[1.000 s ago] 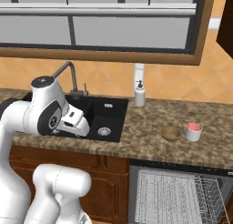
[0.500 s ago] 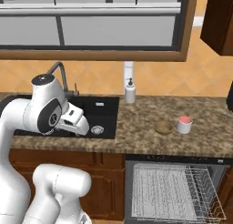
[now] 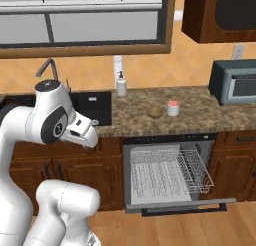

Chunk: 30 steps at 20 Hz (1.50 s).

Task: Pick up the cup and bowl from the counter, place them in the dishwasher, and close the dishwasher door.

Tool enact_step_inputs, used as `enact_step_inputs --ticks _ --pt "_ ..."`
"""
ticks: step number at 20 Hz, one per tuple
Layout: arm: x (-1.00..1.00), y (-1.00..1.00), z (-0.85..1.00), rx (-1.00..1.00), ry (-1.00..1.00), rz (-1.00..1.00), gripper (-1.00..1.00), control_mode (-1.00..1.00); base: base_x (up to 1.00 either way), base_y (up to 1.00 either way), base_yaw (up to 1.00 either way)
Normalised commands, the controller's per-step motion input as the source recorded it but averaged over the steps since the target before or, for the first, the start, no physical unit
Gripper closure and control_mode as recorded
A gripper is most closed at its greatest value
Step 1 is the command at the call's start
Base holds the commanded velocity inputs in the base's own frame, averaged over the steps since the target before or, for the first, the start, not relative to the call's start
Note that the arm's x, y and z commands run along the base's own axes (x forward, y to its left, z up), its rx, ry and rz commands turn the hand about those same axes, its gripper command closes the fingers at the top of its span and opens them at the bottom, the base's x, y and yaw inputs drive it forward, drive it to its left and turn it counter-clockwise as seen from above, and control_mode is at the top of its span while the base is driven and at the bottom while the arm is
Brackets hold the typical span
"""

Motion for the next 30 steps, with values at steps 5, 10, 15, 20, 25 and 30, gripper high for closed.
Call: enact_step_inputs --ticks 5,10,15,20,25,30 --pt "0.00 0.00 0.00 0.00 0.00 0.00 -1.00 1.00 0.00 0.02 -0.33" --pt "0.00 0.00 0.00 0.00 0.00 0.00 -1.00 1.00 0.21 0.13 -0.36" --pt "0.00 0.00 0.00 0.00 0.00 0.00 -1.00 1.00 0.22 0.35 -0.33" --pt "0.00 0.00 0.00 0.00 0.00 0.00 -1.00 1.00 0.30 0.54 -0.25" --pt "0.00 0.00 0.00 0.00 0.00 0.00 -1.00 1.00 0.20 0.55 -0.25" --pt "0.00 0.00 0.00 0.00 0.00 0.00 -1.00 1.00 0.03 0.41 -0.32"
